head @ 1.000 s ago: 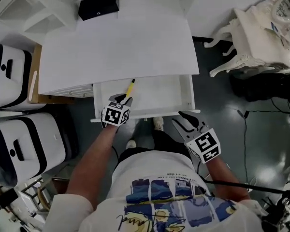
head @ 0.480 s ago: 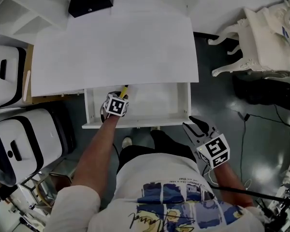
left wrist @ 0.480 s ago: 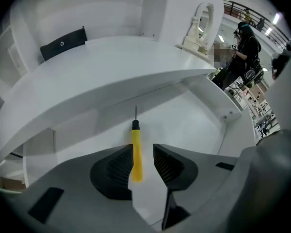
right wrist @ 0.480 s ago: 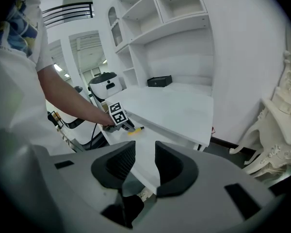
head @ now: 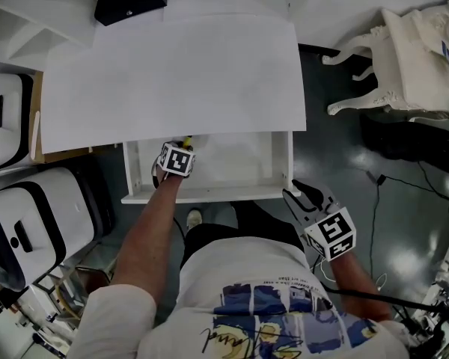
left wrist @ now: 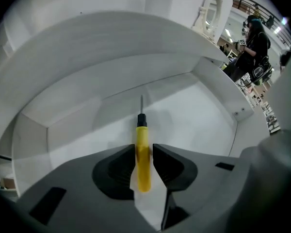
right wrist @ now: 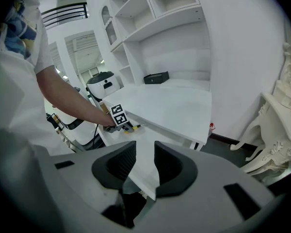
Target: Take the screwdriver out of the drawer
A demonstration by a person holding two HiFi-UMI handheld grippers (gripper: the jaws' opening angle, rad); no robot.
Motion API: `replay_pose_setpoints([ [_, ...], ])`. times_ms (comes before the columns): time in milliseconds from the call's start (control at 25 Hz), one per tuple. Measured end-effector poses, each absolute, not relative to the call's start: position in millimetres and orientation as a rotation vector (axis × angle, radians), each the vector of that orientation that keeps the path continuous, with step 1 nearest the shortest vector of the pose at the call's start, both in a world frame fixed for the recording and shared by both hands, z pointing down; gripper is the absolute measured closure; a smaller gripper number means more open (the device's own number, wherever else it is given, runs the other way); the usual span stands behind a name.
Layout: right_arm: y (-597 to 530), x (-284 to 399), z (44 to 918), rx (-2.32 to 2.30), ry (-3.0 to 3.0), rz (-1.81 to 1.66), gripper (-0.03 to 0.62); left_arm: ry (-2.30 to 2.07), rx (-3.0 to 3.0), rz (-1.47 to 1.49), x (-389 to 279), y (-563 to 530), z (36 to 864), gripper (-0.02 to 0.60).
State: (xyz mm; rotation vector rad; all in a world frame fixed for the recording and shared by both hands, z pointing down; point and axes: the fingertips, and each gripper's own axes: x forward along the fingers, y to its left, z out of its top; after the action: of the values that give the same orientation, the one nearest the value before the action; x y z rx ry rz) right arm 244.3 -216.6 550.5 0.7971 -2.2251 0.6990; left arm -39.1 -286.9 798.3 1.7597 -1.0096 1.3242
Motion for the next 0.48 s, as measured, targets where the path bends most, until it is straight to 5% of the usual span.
replay_pose_setpoints([
  [480,-224,233,552,0.777,-2.253,0.690,0.467,-0.976,1.744,1.301,-40,-275,789,0.497],
])
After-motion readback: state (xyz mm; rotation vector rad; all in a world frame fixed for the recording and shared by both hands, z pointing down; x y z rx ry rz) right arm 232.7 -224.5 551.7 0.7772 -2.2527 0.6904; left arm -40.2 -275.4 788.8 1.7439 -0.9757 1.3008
